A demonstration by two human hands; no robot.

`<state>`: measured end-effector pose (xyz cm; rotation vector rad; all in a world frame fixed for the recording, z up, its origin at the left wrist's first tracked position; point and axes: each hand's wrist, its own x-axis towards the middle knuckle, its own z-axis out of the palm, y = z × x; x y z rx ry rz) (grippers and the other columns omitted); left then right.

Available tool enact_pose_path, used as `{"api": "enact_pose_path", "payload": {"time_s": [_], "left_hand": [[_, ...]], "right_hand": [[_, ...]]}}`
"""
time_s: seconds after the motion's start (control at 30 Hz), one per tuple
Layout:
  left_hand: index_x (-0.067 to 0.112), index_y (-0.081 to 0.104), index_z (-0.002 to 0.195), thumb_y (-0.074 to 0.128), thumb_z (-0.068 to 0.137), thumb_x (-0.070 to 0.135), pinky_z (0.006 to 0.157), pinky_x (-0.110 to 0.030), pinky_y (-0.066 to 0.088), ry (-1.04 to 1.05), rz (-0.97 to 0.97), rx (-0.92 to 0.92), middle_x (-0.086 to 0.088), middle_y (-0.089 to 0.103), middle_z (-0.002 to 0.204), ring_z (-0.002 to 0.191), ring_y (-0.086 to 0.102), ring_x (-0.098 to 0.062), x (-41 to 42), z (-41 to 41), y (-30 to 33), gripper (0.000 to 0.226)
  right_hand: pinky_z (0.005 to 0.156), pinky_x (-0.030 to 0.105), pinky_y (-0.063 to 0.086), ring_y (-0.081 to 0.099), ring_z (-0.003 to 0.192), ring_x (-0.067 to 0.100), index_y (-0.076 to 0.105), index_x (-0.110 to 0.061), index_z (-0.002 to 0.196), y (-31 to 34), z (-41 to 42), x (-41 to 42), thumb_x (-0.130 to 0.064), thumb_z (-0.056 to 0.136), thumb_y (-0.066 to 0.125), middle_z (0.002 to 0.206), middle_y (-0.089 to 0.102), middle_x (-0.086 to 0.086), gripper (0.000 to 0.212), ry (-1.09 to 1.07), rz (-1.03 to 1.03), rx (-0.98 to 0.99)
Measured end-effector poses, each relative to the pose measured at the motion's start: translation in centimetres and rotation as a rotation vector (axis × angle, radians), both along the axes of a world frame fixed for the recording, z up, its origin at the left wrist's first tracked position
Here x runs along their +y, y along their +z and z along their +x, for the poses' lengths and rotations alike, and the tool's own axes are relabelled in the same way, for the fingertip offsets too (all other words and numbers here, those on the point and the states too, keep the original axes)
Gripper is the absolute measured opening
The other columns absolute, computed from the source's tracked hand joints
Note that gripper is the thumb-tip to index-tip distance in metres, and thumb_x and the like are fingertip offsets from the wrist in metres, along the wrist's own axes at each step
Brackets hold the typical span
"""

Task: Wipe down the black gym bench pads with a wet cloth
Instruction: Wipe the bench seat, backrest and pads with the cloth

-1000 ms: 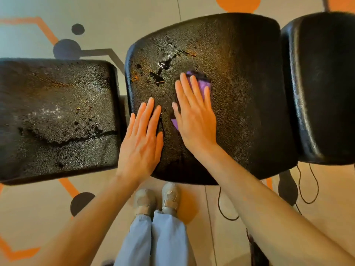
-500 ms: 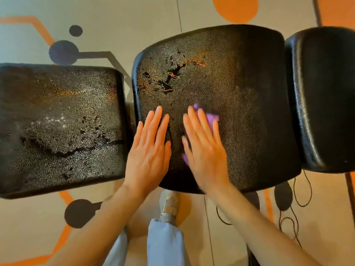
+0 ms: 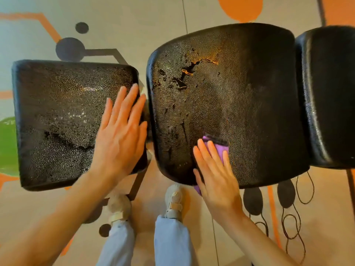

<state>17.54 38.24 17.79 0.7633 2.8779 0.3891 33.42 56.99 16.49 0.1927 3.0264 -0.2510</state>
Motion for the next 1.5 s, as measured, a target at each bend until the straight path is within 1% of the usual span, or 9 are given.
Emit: {"api": "enact_pose_path", "payload": {"time_s": [0.2, 0.4, 0.6, 0.8, 0.97, 1.13, 1.2, 1.33, 1.5], "left_hand": [[0.008, 0.024, 0.153, 0.028, 0.101, 0.030, 0.125, -0.043, 0.004, 0.015, -0.083, 0.023, -0.010, 0.015, 0.163, 0.153, 0.007, -0.024, -1.6, 0.1, -1.3, 0.057], [0.007, 0.024, 0.153, 0.029, 0.102, 0.029, 0.124, -0.047, 0.009, 0.021, -0.054, 0.054, -0.011, 0.016, 0.163, 0.152, 0.010, -0.026, -1.7, 0.1, -1.4, 0.056], [0.008, 0.024, 0.153, 0.032, 0.102, 0.028, 0.125, -0.045, 0.009, 0.015, -0.041, 0.065, -0.010, 0.017, 0.163, 0.152, 0.011, -0.025, -1.6, 0.2, -1.5, 0.055], [0.009, 0.024, 0.153, 0.031, 0.102, 0.028, 0.124, -0.046, 0.010, 0.021, -0.026, 0.063, -0.011, 0.017, 0.163, 0.152, 0.012, -0.026, -1.6, 0.1, -1.3, 0.055], [0.009, 0.023, 0.153, 0.030, 0.102, 0.028, 0.124, -0.046, 0.010, 0.006, -0.033, 0.075, -0.012, 0.017, 0.163, 0.152, 0.012, -0.027, -1.6, 0.2, -1.6, 0.055], [0.008, 0.023, 0.153, 0.030, 0.102, 0.028, 0.124, -0.046, 0.010, 0.007, -0.015, 0.072, -0.012, 0.016, 0.163, 0.152, 0.012, -0.027, -1.7, 0.0, -1.6, 0.056], [0.008, 0.023, 0.153, 0.030, 0.102, 0.029, 0.124, -0.046, 0.010, 0.006, -0.012, 0.066, -0.012, 0.016, 0.163, 0.152, 0.012, -0.028, -1.7, 0.0, -1.6, 0.056], [0.008, 0.023, 0.153, 0.027, 0.103, 0.030, 0.124, -0.046, 0.010, 0.004, -0.007, 0.074, -0.012, 0.016, 0.163, 0.152, 0.011, -0.027, -1.8, 0.0, -1.7, 0.055], [0.008, 0.022, 0.154, 0.028, 0.102, 0.029, 0.124, -0.046, 0.010, 0.006, -0.005, 0.061, -0.012, 0.014, 0.163, 0.152, 0.011, -0.027, -1.8, -0.1, -1.7, 0.056]], "right_hand": [[0.121, 0.049, 0.016, 0.015, 0.149, 0.020, 0.029, -0.013, 0.149, -1.2, -10.2, 0.2, -0.027, 0.103, 0.030, 0.159, 0.023, 0.004, 0.048, -0.061, 0.024, 0.044], [0.114, 0.051, 0.028, 0.019, 0.147, 0.022, 0.036, -0.011, 0.146, -0.3, -0.8, -1.5, -0.027, 0.101, 0.031, 0.156, 0.028, 0.004, 0.048, -0.016, 0.028, -0.017], [0.120, 0.049, 0.016, 0.014, 0.149, 0.021, 0.028, -0.013, 0.150, -1.5, -11.2, -1.6, -0.030, 0.103, 0.026, 0.159, 0.022, 0.004, 0.049, -0.086, 0.008, 0.049], [0.116, 0.050, 0.024, 0.020, 0.147, 0.022, 0.036, -0.011, 0.146, -0.7, -1.5, -3.3, -0.026, 0.101, 0.034, 0.156, 0.029, 0.004, 0.048, 0.027, -0.051, -0.022], [0.121, 0.046, 0.014, 0.016, 0.148, 0.021, 0.031, -0.013, 0.149, -1.6, -12.2, -3.1, -0.029, 0.103, 0.032, 0.158, 0.025, 0.004, 0.048, -0.024, -0.044, 0.071], [0.118, 0.050, 0.022, 0.020, 0.147, 0.021, 0.037, -0.013, 0.146, -0.6, -2.1, -4.4, -0.025, 0.100, 0.038, 0.156, 0.030, 0.003, 0.047, 0.093, -0.084, -0.025], [0.117, 0.050, 0.022, 0.022, 0.147, 0.020, 0.039, -0.013, 0.144, -0.7, -2.9, -3.7, -0.023, 0.099, 0.040, 0.155, 0.033, 0.003, 0.046, 0.171, -0.122, -0.044], [0.120, 0.048, 0.017, 0.020, 0.147, 0.021, 0.039, -0.013, 0.145, -1.5, -12.1, -4.4, -0.021, 0.100, 0.042, 0.155, 0.032, 0.003, 0.046, 0.097, -0.097, 0.061], [0.121, 0.044, 0.013, 0.013, 0.149, 0.019, 0.032, -0.015, 0.147, -0.1, -2.7, -4.4, -0.020, 0.094, 0.049, 0.158, 0.025, 0.000, 0.056, 0.250, -0.038, -0.108]]}}
